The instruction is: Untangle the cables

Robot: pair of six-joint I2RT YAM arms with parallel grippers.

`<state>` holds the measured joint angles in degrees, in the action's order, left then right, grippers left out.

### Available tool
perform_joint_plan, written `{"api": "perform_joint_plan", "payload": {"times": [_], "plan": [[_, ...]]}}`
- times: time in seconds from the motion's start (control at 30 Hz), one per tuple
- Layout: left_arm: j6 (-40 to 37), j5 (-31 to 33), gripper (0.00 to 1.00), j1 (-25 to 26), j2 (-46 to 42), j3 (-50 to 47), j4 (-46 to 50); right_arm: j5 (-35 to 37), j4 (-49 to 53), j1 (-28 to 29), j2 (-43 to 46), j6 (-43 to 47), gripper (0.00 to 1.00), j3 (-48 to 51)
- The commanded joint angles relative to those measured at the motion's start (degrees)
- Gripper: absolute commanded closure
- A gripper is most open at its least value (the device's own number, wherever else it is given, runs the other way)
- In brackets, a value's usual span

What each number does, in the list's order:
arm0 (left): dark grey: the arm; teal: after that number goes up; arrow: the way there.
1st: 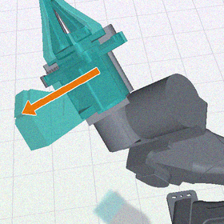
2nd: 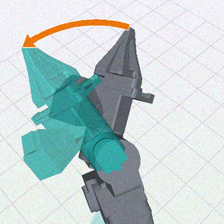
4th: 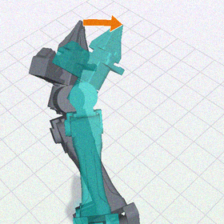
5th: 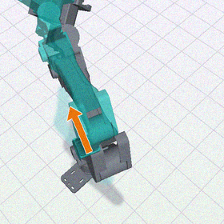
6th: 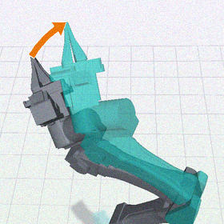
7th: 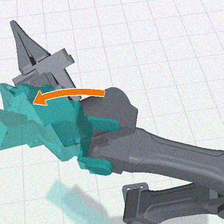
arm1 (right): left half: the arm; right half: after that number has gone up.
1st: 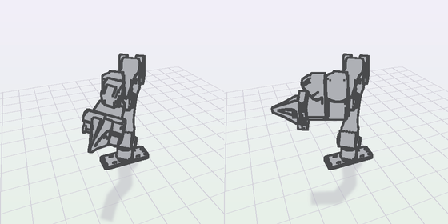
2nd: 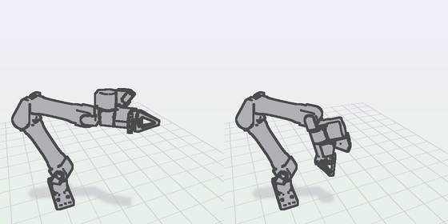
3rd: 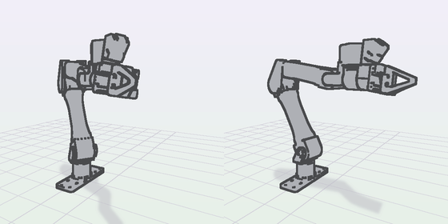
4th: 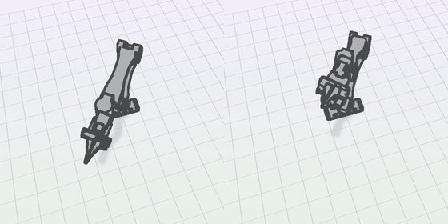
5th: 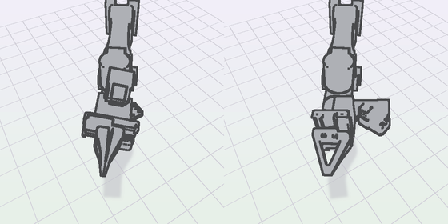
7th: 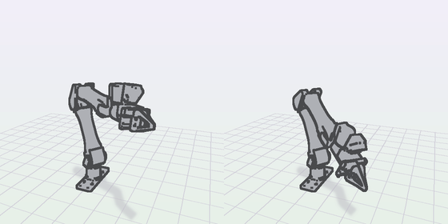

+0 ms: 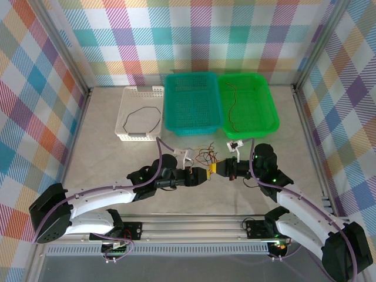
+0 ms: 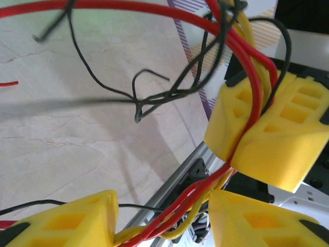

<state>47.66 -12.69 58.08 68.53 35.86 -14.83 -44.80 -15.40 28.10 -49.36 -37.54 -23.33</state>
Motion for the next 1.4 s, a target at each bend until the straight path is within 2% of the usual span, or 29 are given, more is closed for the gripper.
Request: {"api": "perform_joint_plan", "payload": {"times": [0.0,0.13,0.17,0.27,0.37,0.57,0.7,0.73,0.8,0.83,0.93,1.07,1.23,1.37], "plan": [[-2.23,-4.01,0.51,0.71,0.3,1.23,-2.08,1.26,-3.26,0.38,-0.49,-0.91,1.0,-0.8],[-4.23,-5.37,0.47,1.06,-0.78,0.71,-2.53,0.72,-3.7,0.38,-2.83,-2.57,1.0,-1.72],[-4.67,-5.4,0.51,1.07,-0.78,0.79,-2.11,0.07,-4.75,0.38,-3.54,-3.33,1.0,-1.8],[-5.67,-5.06,0.72,1.09,-0.59,0.81,-1.44,-0.57,-6.24,0.47,-4.62,-4.38,1.0,-1.96],[-6.22,-4.3,0.86,1.15,-0.82,0.62,-1.34,-0.76,-6.25,0.47,-4.91,-4.47,1.0,-2.0],[-7.0,-4.55,1.0,1.15,-0.46,0.17,-1.77,-1.05,-6.53,0.55,-4.34,-5.43,1.0,-2.07],[-7.14,-3.87,1.0,1.15,-0.99,-0.51,-2.45,0.39,-1.77,0.56,-3.62,-3.69,0.99,-3.0],[-7.18,-2.43,1.0,1.2,-1.84,-0.98,-2.02,1.29,0.0,0.56,-3.21,-2.98,0.91,-3.18],[-7.14,1.83,1.0,1.07,-4.27,-1.88,-0.29,2.43,2.16,0.56,-1.83,-2.05,0.68,-3.09],[-7.03,3.99,1.0,1.0,-5.41,-2.15,0.98,2.69,2.81,0.56,-1.27,-1.72,0.6,-2.99],[-5.31,6.48,1.0,-0.01,-7.34,-3.37,1.02,3.57,3.2,0.56,0.92,-1.13,0.48,-1.95],[-2.58,5.26,1.0,-0.43,-6.42,-3.53,-2.16,3.47,-0.86,0.56,2.18,-1.98,0.42,0.31],[0.12,3.95,1.0,-0.47,-5.01,-2.81,-5.47,2.24,-5.1,1.45,-0.48,-1.79,0.41,1.89],[1.33,3.9,1.0,-0.5,-5.0,-1.94,-6.0,4.59,-5.4,4.37,-2.62,0.66,0.42,1.81]]}}
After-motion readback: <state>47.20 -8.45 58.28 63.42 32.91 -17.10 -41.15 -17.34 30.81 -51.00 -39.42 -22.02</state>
